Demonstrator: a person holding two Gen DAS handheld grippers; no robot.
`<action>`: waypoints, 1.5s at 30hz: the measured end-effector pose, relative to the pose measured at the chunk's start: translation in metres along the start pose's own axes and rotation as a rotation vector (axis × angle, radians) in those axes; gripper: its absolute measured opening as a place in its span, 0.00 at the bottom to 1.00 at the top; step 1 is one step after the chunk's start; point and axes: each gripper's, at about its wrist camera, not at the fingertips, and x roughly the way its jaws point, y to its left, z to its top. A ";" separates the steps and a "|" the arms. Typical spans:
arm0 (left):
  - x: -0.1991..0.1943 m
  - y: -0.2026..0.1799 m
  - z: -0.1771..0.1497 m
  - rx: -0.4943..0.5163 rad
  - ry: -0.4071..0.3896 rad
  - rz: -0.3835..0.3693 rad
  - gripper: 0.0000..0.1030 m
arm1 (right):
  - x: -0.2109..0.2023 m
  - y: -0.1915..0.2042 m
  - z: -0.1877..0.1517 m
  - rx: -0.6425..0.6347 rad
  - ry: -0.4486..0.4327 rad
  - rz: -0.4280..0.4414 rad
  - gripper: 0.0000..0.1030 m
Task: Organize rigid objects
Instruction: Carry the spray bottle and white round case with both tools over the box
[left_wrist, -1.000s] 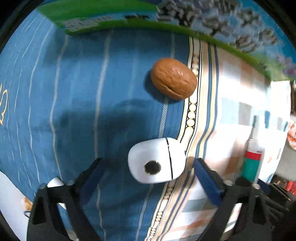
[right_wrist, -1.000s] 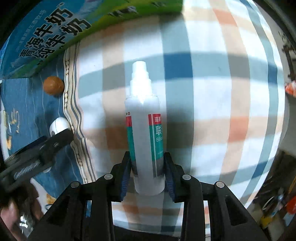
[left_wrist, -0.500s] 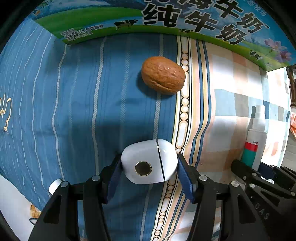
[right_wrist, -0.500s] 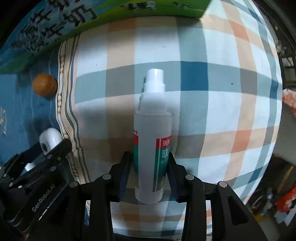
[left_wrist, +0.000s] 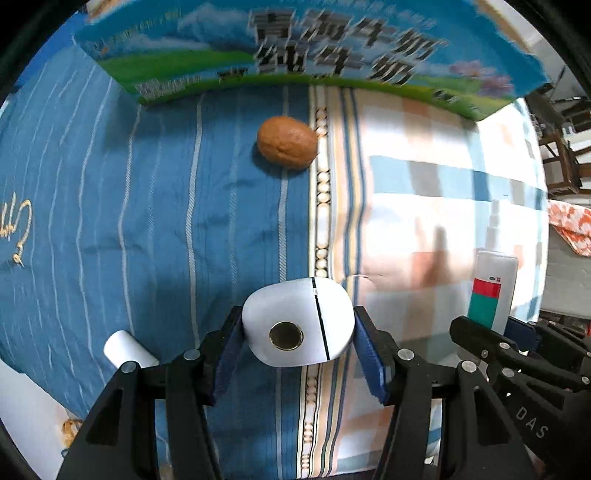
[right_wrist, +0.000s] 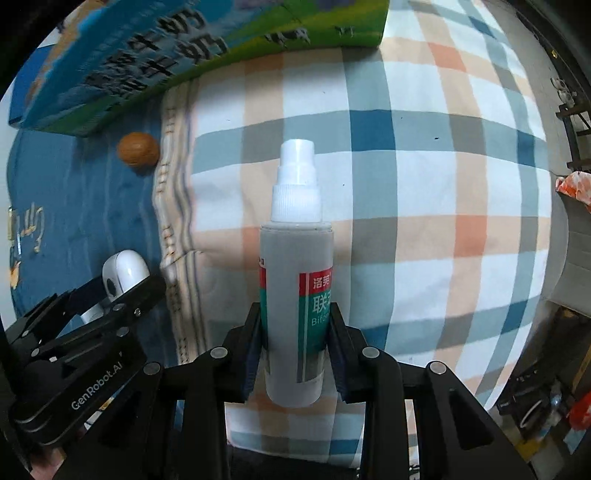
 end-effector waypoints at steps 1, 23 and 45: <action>-0.004 -0.001 -0.002 0.008 -0.010 -0.002 0.53 | -0.006 0.001 -0.005 -0.001 -0.010 0.008 0.34; -0.205 0.024 0.067 0.003 -0.357 -0.131 0.53 | -0.194 0.098 0.081 -0.134 -0.321 0.183 0.33; -0.077 0.073 0.251 -0.096 0.004 -0.119 0.53 | -0.043 0.126 0.292 0.028 -0.015 0.187 0.33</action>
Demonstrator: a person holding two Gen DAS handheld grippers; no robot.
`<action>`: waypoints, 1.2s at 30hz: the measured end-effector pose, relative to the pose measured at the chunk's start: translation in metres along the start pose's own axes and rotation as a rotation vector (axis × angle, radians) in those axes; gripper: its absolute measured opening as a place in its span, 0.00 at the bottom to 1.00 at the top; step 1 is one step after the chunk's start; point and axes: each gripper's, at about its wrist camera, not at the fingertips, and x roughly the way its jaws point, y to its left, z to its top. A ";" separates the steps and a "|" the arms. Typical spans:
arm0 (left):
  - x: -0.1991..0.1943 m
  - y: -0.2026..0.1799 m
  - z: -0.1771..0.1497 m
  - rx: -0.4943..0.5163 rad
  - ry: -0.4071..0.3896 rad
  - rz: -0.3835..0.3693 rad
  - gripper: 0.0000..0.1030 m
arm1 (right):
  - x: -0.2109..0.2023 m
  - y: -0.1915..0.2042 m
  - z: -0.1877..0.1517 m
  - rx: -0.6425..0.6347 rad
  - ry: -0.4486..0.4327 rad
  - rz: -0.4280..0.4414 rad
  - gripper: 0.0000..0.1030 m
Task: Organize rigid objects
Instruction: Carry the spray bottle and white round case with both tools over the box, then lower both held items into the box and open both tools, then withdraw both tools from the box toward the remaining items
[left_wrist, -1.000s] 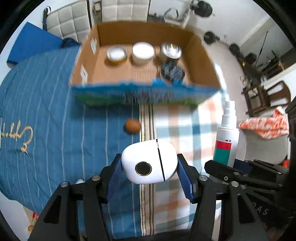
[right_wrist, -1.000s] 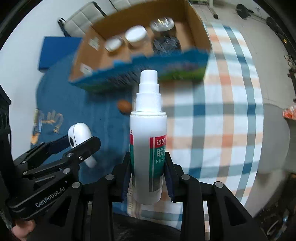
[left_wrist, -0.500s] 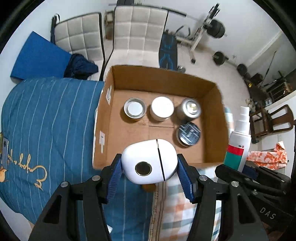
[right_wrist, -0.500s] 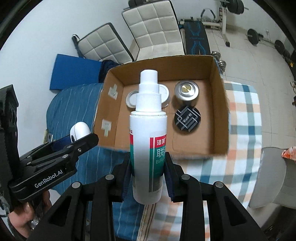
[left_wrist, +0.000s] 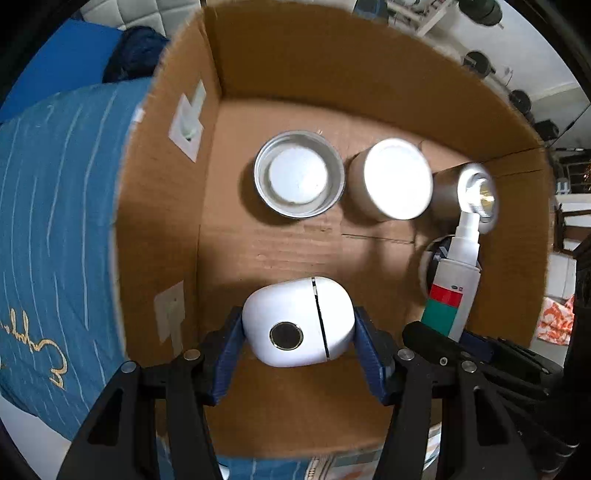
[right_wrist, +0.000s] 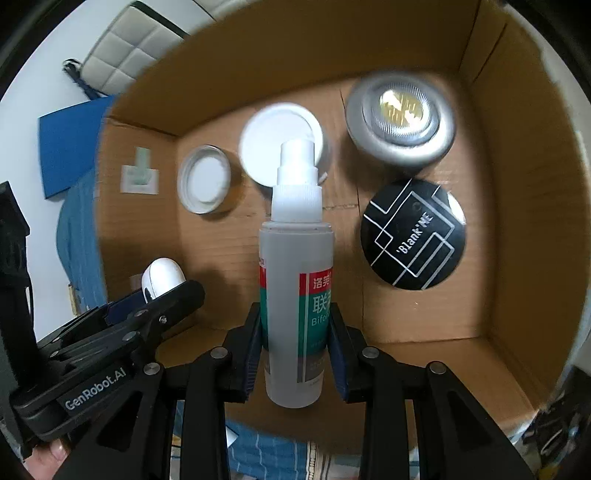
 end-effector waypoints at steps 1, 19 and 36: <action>0.006 0.000 0.003 0.002 0.015 0.008 0.53 | 0.008 -0.002 0.003 0.005 0.011 -0.003 0.33; 0.074 -0.007 0.031 0.065 0.216 0.085 0.54 | 0.074 0.007 0.020 -0.054 0.121 -0.111 0.34; 0.046 -0.014 0.010 0.071 0.244 0.077 0.55 | 0.048 0.040 0.010 -0.098 0.092 -0.207 0.48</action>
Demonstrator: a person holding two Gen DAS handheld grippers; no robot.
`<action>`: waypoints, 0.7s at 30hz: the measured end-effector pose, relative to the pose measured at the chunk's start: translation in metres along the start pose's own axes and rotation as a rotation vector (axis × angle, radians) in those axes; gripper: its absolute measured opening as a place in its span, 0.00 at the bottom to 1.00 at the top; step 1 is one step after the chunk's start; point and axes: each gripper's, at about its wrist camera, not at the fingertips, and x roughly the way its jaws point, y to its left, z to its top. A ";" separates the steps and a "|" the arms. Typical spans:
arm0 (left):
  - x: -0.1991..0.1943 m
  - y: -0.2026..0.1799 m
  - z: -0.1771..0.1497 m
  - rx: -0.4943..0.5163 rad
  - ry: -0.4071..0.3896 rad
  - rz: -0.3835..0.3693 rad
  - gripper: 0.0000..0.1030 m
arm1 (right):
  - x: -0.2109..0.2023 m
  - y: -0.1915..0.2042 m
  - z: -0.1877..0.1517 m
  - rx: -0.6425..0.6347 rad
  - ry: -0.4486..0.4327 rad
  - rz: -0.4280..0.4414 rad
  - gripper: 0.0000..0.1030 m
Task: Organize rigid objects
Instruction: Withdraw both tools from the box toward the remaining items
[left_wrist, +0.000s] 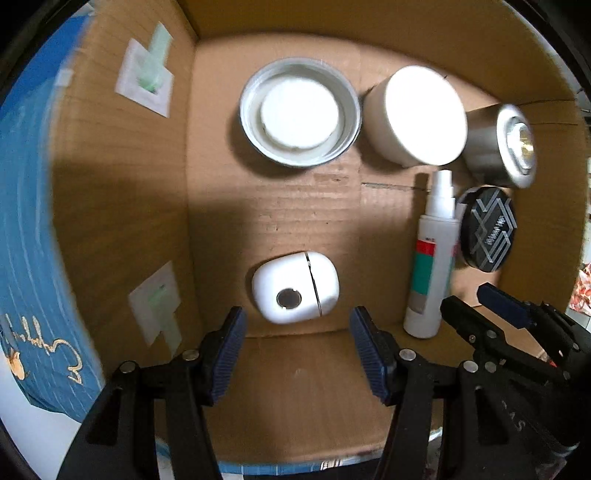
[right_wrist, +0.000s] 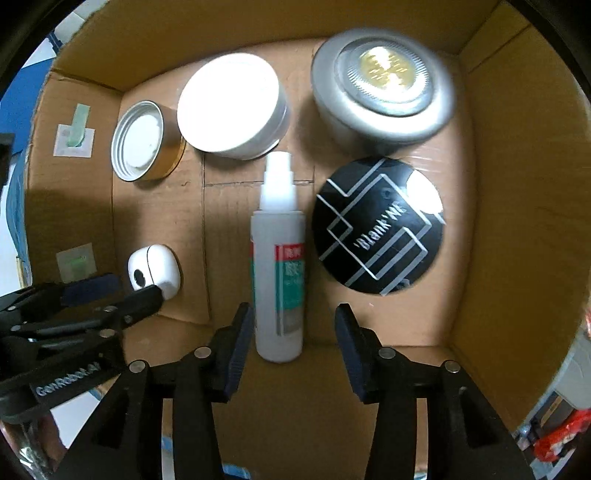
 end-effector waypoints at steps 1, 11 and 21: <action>-0.004 -0.001 -0.004 0.000 -0.012 0.002 0.55 | -0.004 0.001 -0.003 0.000 -0.013 -0.011 0.49; -0.065 -0.007 -0.061 -0.037 -0.265 0.019 0.65 | -0.042 0.006 -0.044 -0.023 -0.139 -0.054 0.70; -0.115 0.007 -0.093 -0.038 -0.471 0.041 0.89 | -0.095 -0.017 -0.080 -0.043 -0.279 -0.080 1.00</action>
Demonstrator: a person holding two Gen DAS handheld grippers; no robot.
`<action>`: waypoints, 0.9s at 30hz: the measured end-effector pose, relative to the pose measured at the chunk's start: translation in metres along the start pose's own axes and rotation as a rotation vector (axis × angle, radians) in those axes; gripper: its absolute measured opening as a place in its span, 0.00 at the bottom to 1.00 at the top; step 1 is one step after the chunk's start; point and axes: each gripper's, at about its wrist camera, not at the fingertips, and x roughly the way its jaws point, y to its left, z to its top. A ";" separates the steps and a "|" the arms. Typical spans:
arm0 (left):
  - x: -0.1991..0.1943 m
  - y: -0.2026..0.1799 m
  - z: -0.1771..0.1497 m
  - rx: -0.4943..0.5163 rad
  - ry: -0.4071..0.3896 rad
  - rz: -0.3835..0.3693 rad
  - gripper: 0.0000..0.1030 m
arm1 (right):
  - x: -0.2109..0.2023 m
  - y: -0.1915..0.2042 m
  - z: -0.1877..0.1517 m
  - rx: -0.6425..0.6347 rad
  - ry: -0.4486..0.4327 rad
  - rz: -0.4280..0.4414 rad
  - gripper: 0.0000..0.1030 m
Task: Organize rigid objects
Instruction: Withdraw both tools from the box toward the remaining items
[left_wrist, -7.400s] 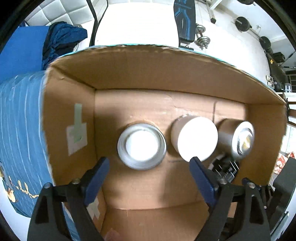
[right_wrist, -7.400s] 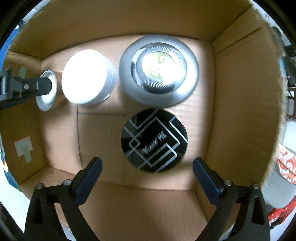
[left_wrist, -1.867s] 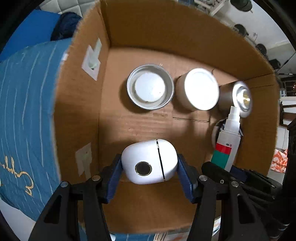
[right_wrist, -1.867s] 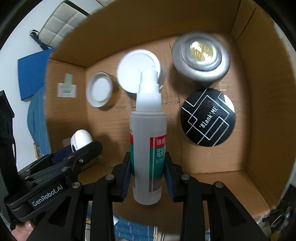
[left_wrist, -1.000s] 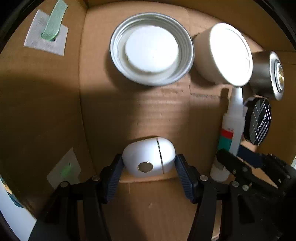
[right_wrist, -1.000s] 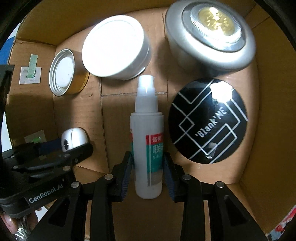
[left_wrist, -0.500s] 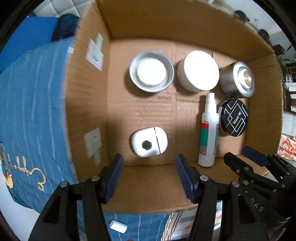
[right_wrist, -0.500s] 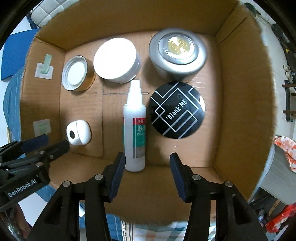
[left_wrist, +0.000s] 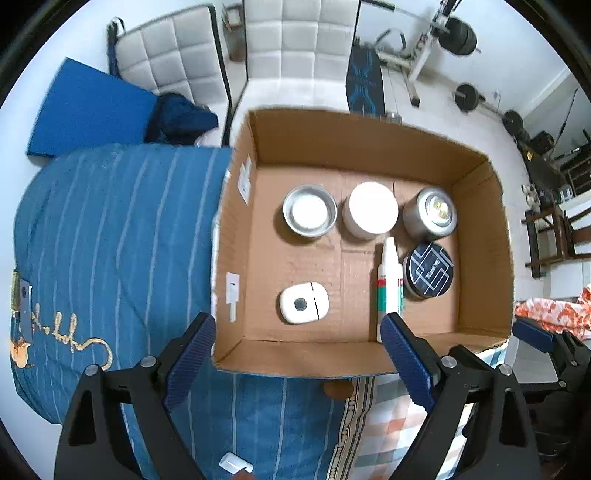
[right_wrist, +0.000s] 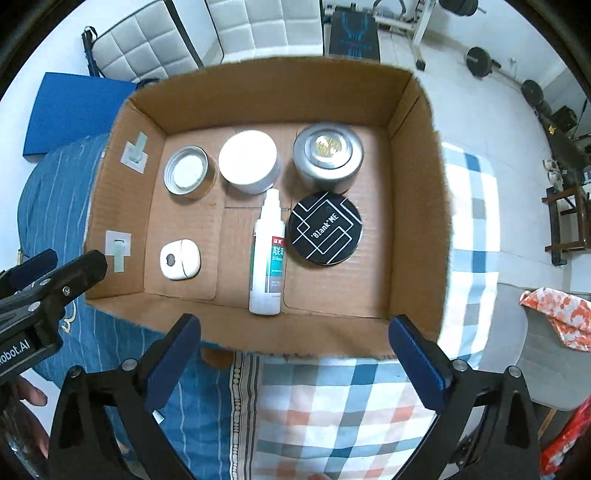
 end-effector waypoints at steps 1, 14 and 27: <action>-0.005 0.001 0.004 -0.003 -0.017 0.002 0.89 | -0.004 -0.002 -0.003 0.003 -0.007 -0.003 1.00; -0.072 -0.007 -0.040 0.030 -0.211 0.025 0.89 | -0.085 -0.013 -0.056 0.031 -0.203 -0.071 1.00; -0.114 -0.011 -0.083 0.051 -0.329 0.034 0.89 | -0.130 -0.016 -0.106 0.063 -0.315 -0.056 1.00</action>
